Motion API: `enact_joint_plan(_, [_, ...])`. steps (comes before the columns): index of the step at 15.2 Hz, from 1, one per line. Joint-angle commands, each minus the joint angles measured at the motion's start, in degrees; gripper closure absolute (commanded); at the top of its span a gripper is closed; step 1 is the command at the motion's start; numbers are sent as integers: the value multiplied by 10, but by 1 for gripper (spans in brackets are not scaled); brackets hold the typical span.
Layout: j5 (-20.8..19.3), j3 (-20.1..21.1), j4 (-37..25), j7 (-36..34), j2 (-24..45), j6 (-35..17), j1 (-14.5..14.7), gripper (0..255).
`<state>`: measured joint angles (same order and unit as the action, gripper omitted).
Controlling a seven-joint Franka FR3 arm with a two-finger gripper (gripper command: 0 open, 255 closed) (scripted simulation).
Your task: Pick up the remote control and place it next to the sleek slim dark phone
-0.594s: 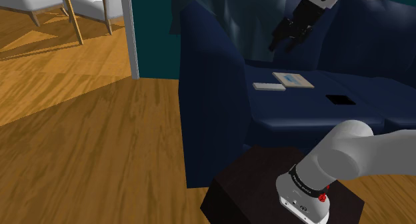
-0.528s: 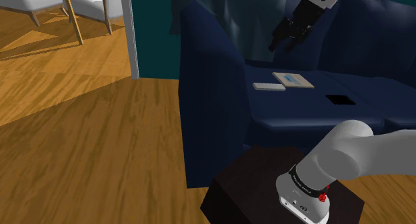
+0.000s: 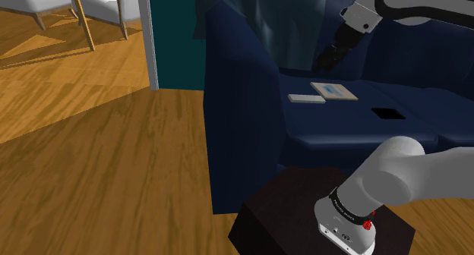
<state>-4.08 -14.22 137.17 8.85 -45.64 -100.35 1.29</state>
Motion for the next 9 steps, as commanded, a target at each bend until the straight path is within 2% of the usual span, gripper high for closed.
enact_joint_plan(1, [-18, -29, 11, 55, 6, -11, 4, 0])
enact_joint_plan(9, [-81, -157, 15, 268, 92, -83, 31, 0])
